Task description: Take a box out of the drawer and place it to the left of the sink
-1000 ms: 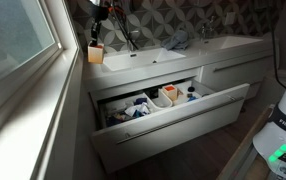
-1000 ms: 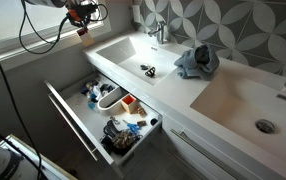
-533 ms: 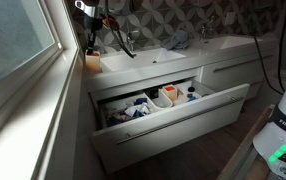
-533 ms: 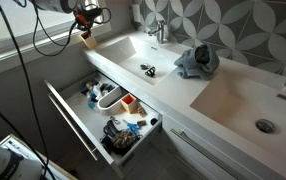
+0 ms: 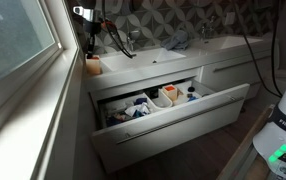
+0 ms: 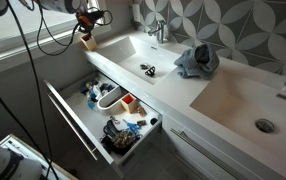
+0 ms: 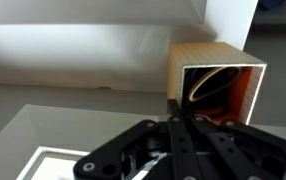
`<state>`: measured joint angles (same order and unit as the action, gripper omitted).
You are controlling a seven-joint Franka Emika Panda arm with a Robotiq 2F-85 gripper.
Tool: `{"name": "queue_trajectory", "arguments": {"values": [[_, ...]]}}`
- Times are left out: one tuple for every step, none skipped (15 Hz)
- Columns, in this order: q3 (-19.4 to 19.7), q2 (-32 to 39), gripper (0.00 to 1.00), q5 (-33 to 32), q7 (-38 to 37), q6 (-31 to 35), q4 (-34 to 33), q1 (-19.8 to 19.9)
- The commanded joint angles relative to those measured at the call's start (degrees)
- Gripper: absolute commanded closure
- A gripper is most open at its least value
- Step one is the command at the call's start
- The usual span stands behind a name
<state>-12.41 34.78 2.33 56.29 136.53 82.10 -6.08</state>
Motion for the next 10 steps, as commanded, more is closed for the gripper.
{"name": "queue_trajectory", "arguments": {"values": [[-0.7,2.6,0.99,-1.1,1.3,-3.1,-4.5,0.1],[-0.7,2.9,0.87,-1.1,1.4,-3.4,-5.0,0.1],[-0.6,3.2,0.71,-1.1,1.4,-3.7,-5.5,0.0],[-0.6,3.5,0.66,-1.1,1.5,-4.1,-5.9,0.0],[-0.6,3.7,0.58,-1.1,1.6,-4.3,-6.3,-0.1],[-0.7,3.9,0.52,-1.1,1.7,-4.5,-6.7,-0.1],[-0.8,4.1,0.44,-0.9,1.9,-4.5,-7.1,-0.1],[-0.9,4.2,0.38,-0.9,1.9,-4.4,-7.3,-0.1],[-1.2,4.2,0.31,-0.5,2.1,-4.1,-7.7,0.0],[-1.2,4.1,0.23,-0.6,2.2,-4.0,-7.8,0.0]]}}
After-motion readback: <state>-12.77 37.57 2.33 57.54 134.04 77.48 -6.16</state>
